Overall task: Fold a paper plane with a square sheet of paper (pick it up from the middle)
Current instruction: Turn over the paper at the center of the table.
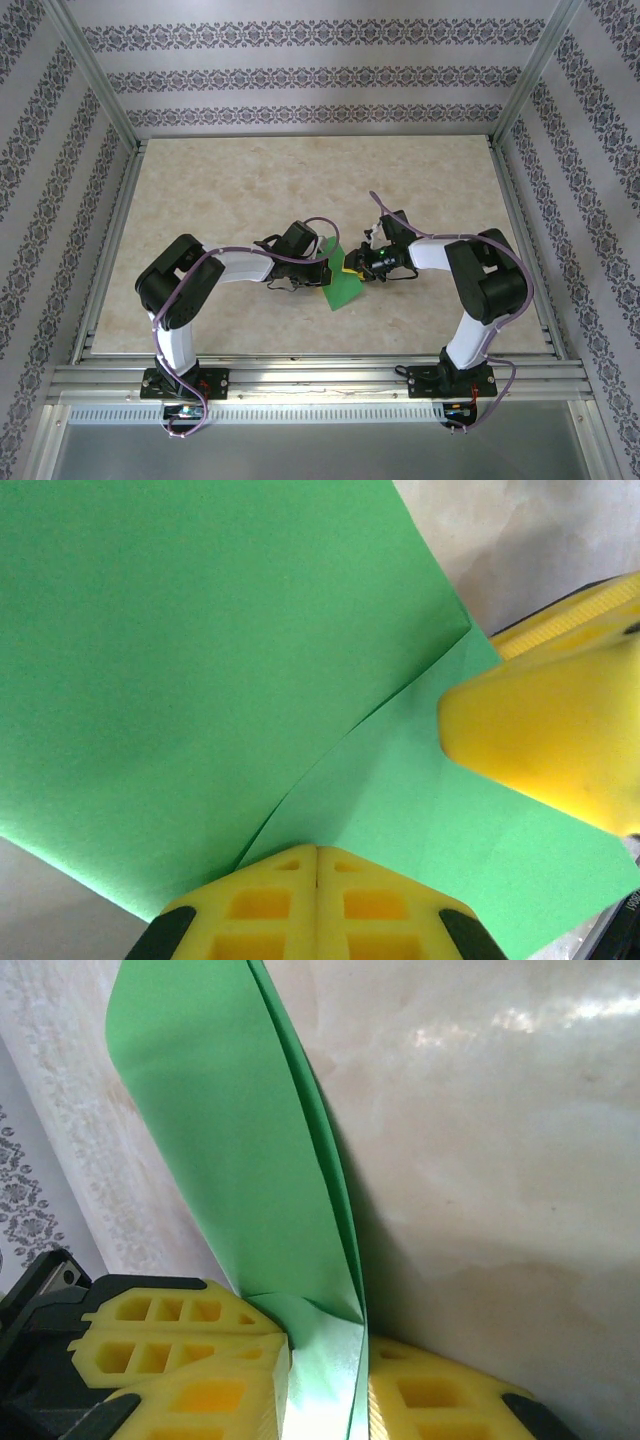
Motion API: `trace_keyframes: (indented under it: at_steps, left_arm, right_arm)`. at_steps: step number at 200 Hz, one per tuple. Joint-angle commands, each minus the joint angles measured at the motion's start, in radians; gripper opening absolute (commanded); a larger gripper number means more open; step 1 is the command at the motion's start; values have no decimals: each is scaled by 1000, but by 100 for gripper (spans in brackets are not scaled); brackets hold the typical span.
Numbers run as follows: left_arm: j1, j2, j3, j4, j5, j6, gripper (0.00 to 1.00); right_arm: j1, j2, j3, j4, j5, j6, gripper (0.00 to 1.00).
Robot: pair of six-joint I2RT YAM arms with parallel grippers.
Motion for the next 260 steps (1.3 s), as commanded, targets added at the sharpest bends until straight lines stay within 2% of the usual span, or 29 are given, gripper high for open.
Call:
trace_keyframes:
  at_steps: [1,9,22,45,63,105,117,142,156,178,196,222,234,239,260]
  left_arm:
    - [1,-12,-35,-44,-4,-18,0]
    - [1,-16,-33,-46,-3,-20,1]
    - [1,-29,-31,-47,-5,-24,4]
    - [1,-75,-41,-47,-25,-28,10]
    - [2,-123,-62,-26,-43,-38,17]
    - [2,-246,-88,-26,-102,-16,22]
    - [1,-290,-94,-40,-139,-3,28]
    - [4,-382,-112,-67,-223,25,33]
    - [5,-432,-128,-78,-272,36,40]
    - [10,-511,-165,-83,-339,51,44]
    - [14,-567,-201,-84,-390,58,55]
    - [19,-645,-251,-72,-453,73,80]
    - [23,-687,-279,-58,-486,77,88]
    - [25,-707,-292,-58,-513,63,99]
    - [30,-805,-346,-61,-574,29,100]
  right_arm:
    - [15,62,12,86,1,-40,20]
    - [14,62,8,88,0,-43,19]
    - [12,61,3,96,-7,-44,11]
    - [9,52,-7,109,-16,-44,6]
    - [5,42,-8,110,-24,-41,5]
    - [-2,-43,-12,72,-13,-65,4]
    - [-4,-89,-2,19,20,-95,4]
    - [2,-201,42,-166,188,-217,3]
    - [5,-257,77,-276,310,-280,3]
    - [30,-327,155,-450,516,-401,3]
    - [62,-385,190,-520,680,-459,3]
    - [153,-433,236,-602,1030,-545,2]
    - [185,-425,250,-625,1136,-561,2]
    - [195,-418,260,-637,1168,-562,2]
    - [258,-377,295,-691,1298,-554,3]
